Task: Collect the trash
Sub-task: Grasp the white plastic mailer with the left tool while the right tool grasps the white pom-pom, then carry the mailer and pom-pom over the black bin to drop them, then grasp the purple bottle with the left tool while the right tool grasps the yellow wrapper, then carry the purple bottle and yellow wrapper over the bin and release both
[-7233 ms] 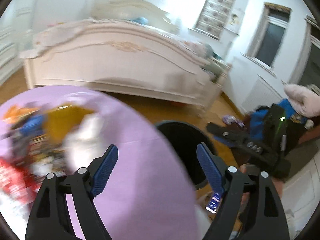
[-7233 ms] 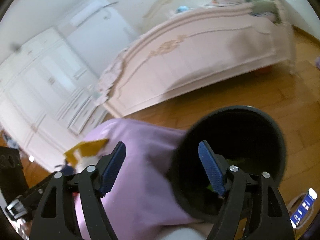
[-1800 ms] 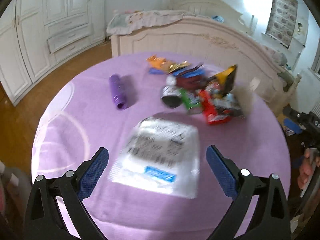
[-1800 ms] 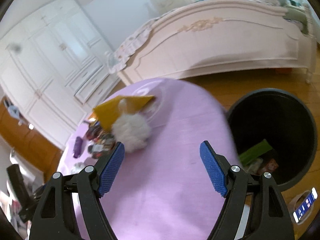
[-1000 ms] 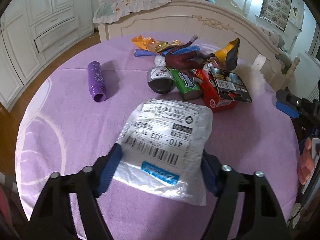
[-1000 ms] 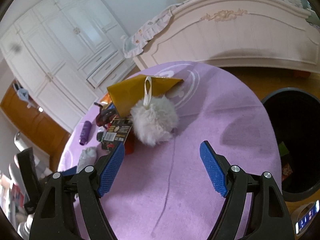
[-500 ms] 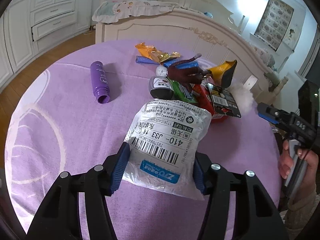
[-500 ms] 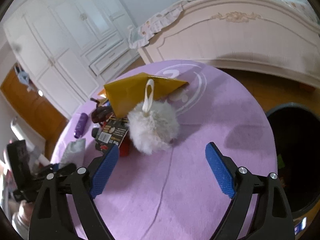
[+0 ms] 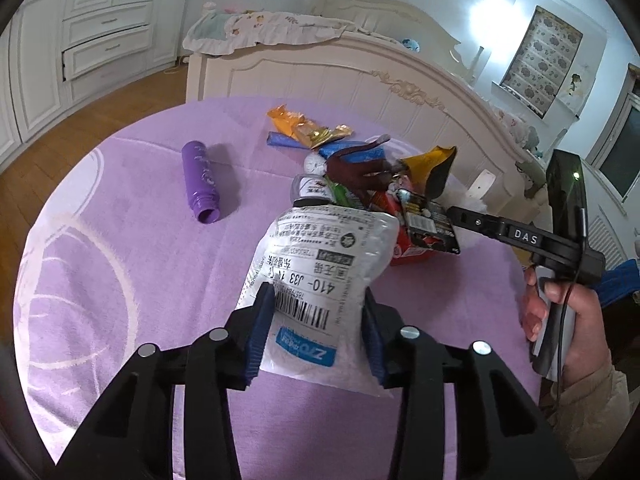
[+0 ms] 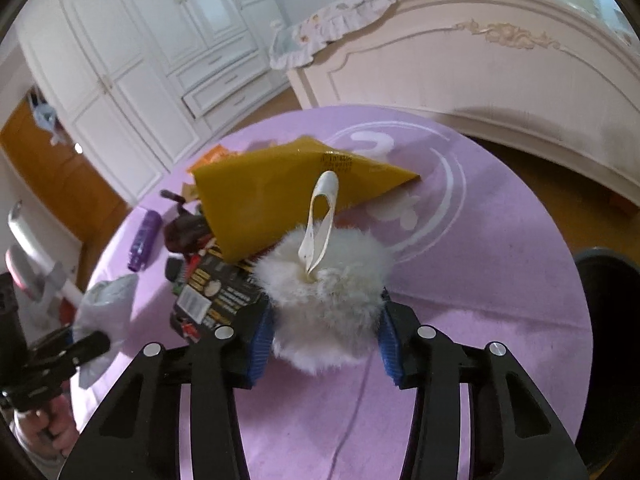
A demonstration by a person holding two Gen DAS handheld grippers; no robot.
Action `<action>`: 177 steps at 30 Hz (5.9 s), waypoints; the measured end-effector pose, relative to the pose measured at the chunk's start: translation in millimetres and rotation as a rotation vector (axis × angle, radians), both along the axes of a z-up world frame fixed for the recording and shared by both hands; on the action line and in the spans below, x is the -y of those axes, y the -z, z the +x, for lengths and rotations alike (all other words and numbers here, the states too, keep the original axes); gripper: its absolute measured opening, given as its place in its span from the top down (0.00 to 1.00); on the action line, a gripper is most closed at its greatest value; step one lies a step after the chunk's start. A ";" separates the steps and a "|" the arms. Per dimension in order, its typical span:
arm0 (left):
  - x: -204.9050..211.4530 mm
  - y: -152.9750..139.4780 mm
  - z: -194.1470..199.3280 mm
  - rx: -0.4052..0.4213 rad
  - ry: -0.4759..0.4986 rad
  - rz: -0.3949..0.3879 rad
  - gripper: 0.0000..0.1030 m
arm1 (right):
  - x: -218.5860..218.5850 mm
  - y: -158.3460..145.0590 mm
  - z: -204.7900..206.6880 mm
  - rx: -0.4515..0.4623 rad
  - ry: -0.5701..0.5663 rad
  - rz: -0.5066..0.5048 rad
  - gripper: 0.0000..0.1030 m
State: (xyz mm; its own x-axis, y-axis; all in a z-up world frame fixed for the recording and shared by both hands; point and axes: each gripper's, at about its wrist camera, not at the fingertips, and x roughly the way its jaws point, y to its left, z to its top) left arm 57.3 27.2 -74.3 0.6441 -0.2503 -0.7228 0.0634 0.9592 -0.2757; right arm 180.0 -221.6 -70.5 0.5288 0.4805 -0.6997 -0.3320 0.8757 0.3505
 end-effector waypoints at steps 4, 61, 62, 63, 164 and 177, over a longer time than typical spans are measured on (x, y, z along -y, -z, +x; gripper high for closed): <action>5.5 -2.9 2.5 0.007 0.019 0.003 0.67 | 24.1 -17.4 -22.4 0.044 0.061 0.078 0.58; 332.9 -16.0 102.4 0.067 0.612 -0.089 0.25 | 296.8 34.9 -94.6 0.086 0.702 0.215 0.32; 331.6 -18.3 101.3 0.070 0.612 -0.085 0.25 | 296.4 33.7 -95.1 0.086 0.700 0.215 0.32; 330.2 -20.5 100.5 0.074 0.610 -0.084 0.25 | 294.4 32.0 -96.1 0.089 0.700 0.217 0.32; 275.5 -51.0 57.7 0.211 0.501 0.038 0.76 | 255.9 -21.9 -124.0 0.178 0.627 0.222 0.88; 315.8 -29.6 77.3 0.144 0.562 0.042 0.76 | 285.1 14.3 -119.8 0.117 0.698 0.256 0.88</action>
